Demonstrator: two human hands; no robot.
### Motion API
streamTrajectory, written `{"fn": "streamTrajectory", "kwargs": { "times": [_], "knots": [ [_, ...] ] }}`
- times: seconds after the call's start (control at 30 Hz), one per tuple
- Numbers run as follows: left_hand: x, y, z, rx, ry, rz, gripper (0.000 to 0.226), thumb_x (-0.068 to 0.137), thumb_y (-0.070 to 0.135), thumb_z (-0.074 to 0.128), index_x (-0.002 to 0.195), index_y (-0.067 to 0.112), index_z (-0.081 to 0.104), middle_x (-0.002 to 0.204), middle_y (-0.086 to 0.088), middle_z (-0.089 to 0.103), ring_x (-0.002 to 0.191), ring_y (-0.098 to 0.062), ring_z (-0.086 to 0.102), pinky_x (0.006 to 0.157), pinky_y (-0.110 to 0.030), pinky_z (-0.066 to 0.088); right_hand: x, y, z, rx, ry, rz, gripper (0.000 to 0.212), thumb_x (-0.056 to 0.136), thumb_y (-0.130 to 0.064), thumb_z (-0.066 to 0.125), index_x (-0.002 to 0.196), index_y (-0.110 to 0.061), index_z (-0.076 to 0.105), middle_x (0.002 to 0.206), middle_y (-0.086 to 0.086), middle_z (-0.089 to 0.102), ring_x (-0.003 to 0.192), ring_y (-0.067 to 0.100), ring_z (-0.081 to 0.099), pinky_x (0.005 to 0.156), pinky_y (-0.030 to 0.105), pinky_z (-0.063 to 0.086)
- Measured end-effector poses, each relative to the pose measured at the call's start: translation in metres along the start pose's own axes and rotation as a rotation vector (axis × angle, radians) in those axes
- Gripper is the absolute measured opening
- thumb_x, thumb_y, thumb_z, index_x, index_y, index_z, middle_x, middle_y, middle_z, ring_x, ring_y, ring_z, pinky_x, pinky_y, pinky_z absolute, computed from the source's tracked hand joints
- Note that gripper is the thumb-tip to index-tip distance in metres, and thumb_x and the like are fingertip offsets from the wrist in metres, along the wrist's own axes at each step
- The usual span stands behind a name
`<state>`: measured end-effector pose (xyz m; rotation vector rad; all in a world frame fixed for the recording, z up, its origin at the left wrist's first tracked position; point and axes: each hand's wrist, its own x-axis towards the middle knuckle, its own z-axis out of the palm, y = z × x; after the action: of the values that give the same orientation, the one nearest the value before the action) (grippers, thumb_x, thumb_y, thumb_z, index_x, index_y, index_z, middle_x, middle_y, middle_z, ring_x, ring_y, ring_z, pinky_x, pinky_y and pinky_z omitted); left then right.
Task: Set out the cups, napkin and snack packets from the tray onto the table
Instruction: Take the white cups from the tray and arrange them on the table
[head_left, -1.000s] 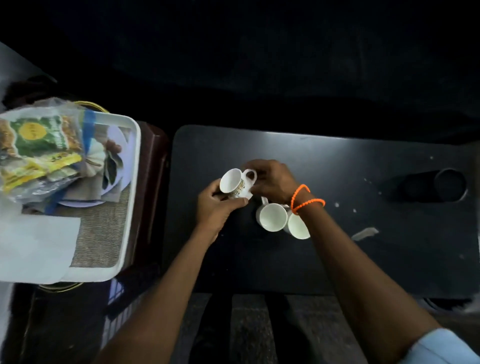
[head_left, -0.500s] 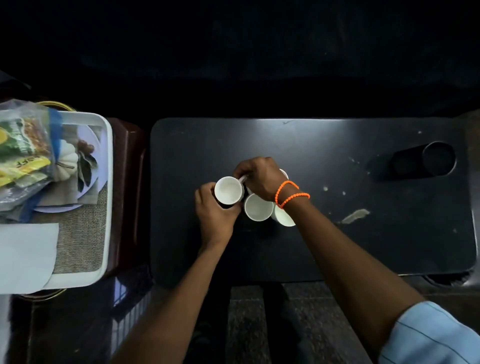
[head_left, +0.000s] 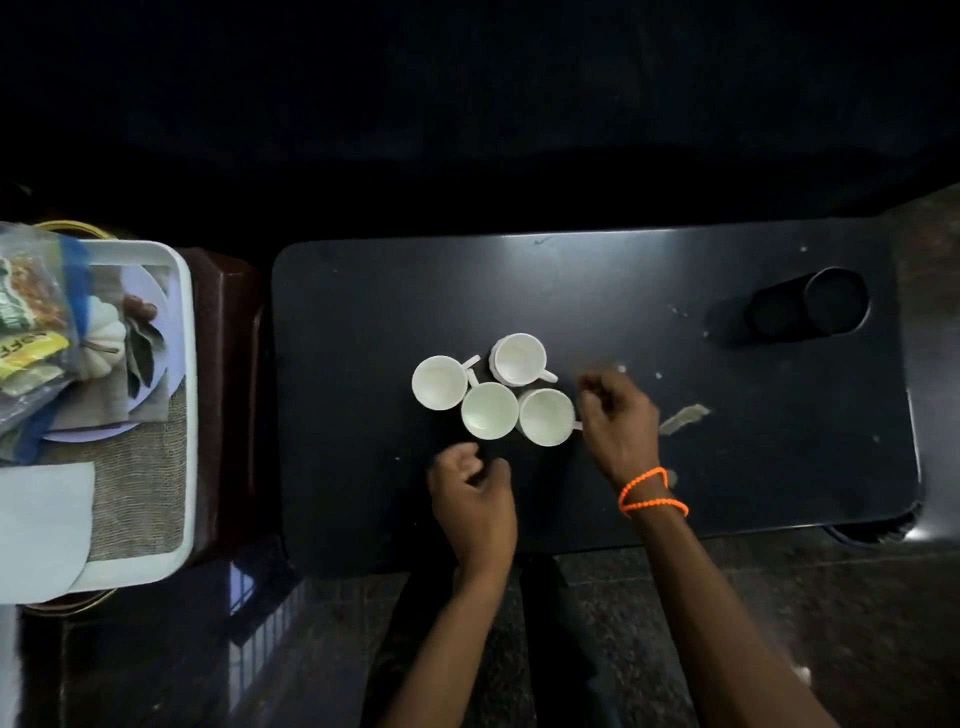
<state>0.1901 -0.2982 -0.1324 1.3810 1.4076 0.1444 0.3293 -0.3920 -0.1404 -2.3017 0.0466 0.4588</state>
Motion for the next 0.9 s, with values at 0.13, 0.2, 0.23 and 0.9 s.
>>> {"fn": "streamTrajectory", "kwargs": {
  "times": [0.13,0.2,0.23,0.9],
  "knots": [
    [-0.025,0.001,0.031,-0.090,-0.260,-0.123,0.041,0.089,-0.006,0.069,0.128,0.006,0.062,0.121,-0.014,0.072,0.112,-0.021,0.071,0.092,-0.021,0.056,-0.005,0.017,-0.003,0.027,-0.015,-0.030,0.026,0.086,-0.004,0.058,0.099,-0.013,0.078,0.096,-0.002,0.076,0.088,0.010,0.069,0.085,0.028,0.057],
    [-0.029,0.005,0.042,-0.152,-0.224,-0.178,0.059,0.091,-0.008,0.063,0.146,0.009,0.049,0.130,-0.014,0.069,0.119,-0.021,0.070,0.105,-0.039,0.057,-0.004,0.020,-0.003,0.065,-0.025,-0.015,0.026,0.086,-0.011,0.056,0.097,-0.018,0.078,0.093,-0.008,0.075,0.085,0.007,0.069,0.082,0.027,0.057],
    [-0.031,0.006,0.045,-0.171,-0.220,-0.186,0.064,0.092,-0.009,0.060,0.150,0.011,0.045,0.133,-0.014,0.068,0.121,-0.021,0.070,0.107,-0.046,0.056,-0.003,0.022,-0.003,0.081,-0.039,-0.006,0.026,0.086,-0.015,0.055,0.096,-0.021,0.078,0.090,-0.010,0.075,0.083,0.007,0.070,0.080,0.028,0.058],
    [-0.070,0.003,0.080,-0.168,-0.312,-0.228,0.075,0.087,-0.012,0.063,0.134,0.046,0.060,0.131,0.002,0.075,0.121,-0.020,0.072,0.108,-0.050,0.056,-0.040,0.066,-0.044,0.355,-0.009,0.284,0.029,0.076,-0.033,0.051,0.082,-0.039,0.079,0.091,-0.017,0.074,0.095,0.027,0.073,0.082,0.057,0.061]
  ]
}}
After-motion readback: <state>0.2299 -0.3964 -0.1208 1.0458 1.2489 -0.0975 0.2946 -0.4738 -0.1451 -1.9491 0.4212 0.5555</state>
